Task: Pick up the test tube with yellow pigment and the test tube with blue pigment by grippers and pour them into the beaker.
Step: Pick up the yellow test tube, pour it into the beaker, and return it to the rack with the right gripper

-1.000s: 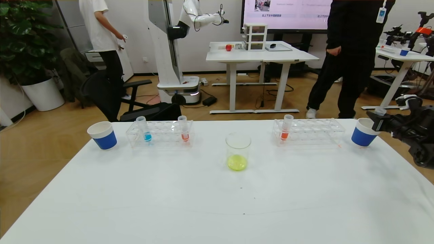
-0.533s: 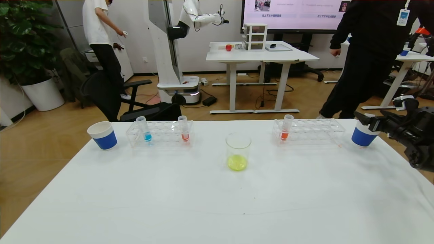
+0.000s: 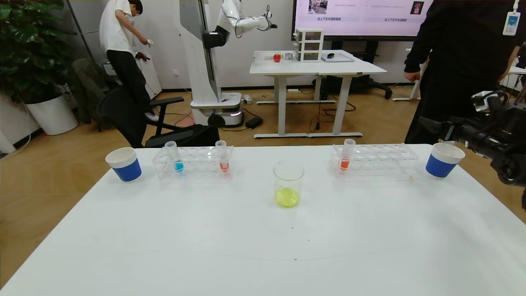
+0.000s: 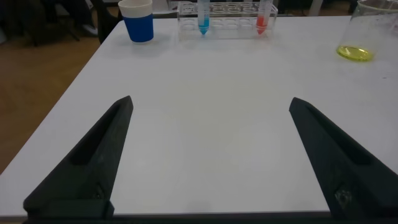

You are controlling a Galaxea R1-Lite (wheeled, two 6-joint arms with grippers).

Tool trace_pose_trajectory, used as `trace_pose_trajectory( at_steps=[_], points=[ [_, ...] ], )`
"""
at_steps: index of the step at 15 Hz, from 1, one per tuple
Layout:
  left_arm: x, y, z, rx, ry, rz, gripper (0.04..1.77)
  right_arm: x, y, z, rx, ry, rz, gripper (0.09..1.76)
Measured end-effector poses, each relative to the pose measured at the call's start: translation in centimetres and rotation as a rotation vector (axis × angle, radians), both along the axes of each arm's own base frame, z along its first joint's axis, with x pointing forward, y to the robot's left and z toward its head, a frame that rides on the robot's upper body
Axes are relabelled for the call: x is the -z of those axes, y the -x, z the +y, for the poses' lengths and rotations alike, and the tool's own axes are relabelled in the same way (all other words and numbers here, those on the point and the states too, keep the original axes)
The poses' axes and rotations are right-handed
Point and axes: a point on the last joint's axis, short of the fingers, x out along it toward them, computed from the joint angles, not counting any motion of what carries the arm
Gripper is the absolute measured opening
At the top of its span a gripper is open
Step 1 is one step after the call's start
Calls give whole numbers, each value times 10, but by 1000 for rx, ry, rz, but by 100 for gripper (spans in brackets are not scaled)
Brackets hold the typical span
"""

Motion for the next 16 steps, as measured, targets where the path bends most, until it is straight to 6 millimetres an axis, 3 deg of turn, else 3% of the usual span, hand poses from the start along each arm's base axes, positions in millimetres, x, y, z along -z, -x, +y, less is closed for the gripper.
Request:
trace_pose_trajectory(
  at_steps=[3, 6, 9, 12, 16],
  points=[
    [0, 0, 0, 0, 0, 0, 175, -35, 11, 48, 21, 4, -55, 174],
    [0, 0, 0, 0, 0, 0, 175, -66, 45, 80, -1, 7, -98, 174],
    [0, 0, 0, 0, 0, 0, 175, -105, 102, 98, -22, 28, -181, 174],
    [0, 0, 0, 0, 0, 0, 175, -140, 172, 108, -29, 45, -276, 174],
    [0, 0, 0, 0, 0, 0, 175, -146, 265, 115, -20, 62, -369, 174]
  ],
)
